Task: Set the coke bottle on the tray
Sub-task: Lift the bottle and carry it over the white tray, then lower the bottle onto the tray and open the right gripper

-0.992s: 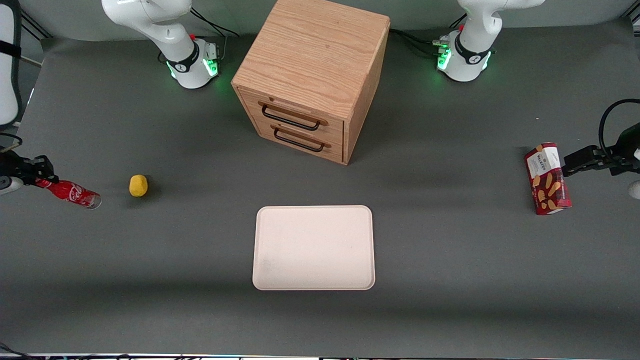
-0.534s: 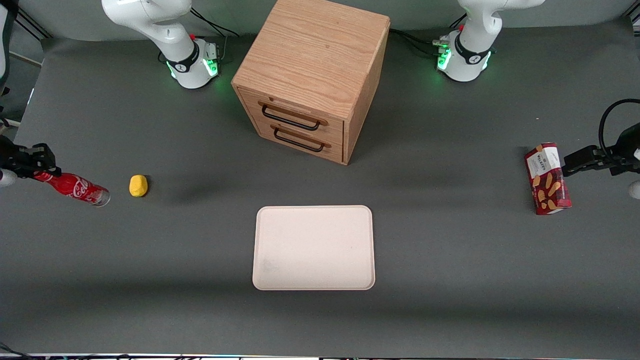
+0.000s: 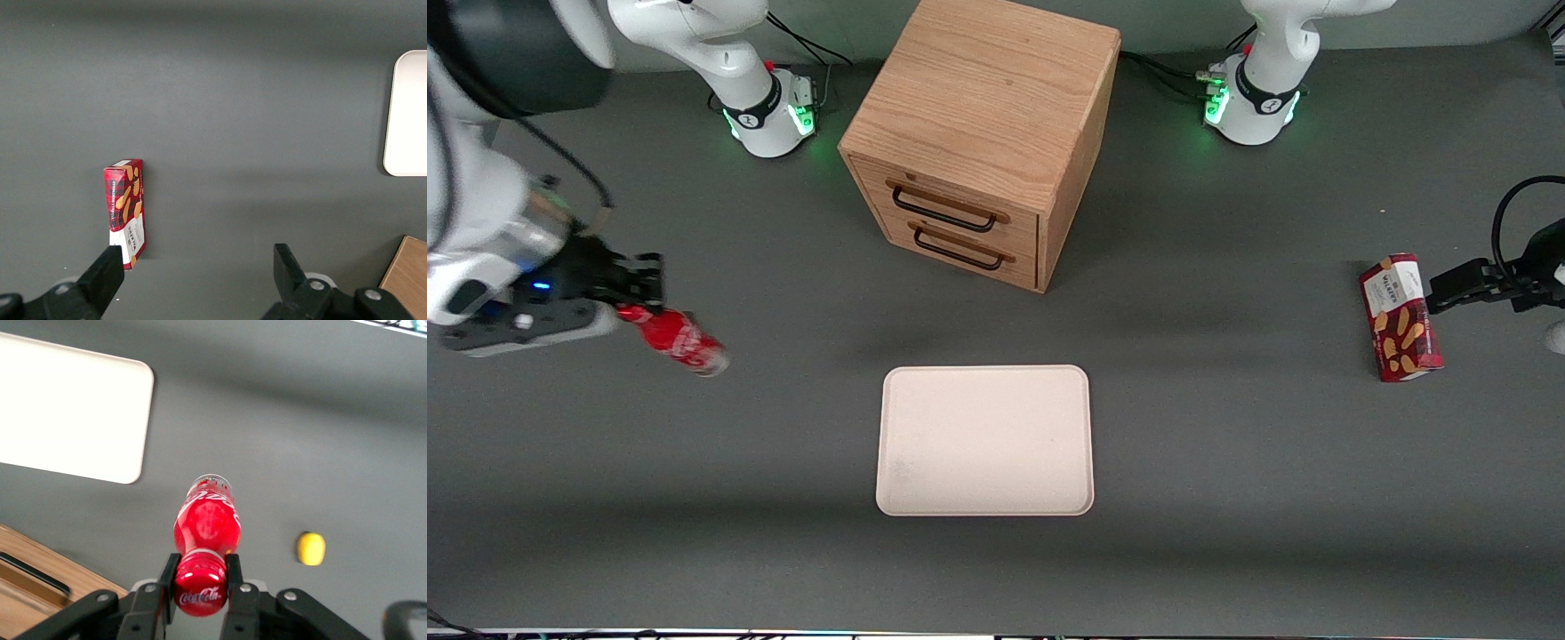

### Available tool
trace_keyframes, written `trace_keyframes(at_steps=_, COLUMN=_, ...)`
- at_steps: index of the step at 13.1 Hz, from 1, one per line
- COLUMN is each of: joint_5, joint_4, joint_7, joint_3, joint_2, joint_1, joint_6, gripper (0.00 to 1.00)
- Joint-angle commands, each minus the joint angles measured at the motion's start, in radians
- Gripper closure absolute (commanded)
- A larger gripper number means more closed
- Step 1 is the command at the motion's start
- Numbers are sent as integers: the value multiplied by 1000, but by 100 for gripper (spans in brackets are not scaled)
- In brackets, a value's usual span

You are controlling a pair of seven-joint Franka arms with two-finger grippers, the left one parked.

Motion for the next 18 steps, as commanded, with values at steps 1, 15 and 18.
trace_keyframes(at_steps=1, joint_5=-29, joint_4=151, joint_7=171, joint_3=108, joint_2=156, joint_1=-11, joint_6=22, gripper=100)
trace_keyframes(at_steps=15, joint_5=-184, joint_4=133, joint_7=403, joint_3=244, joint_2=514, joint_1=58, joint_6=412, gripper=100)
trace_keyframes(at_steps=18, joint_5=-208, joint_4=106, joint_7=411, joint_3=244, joint_2=516, joint_1=58, joint_6=444, gripper=100)
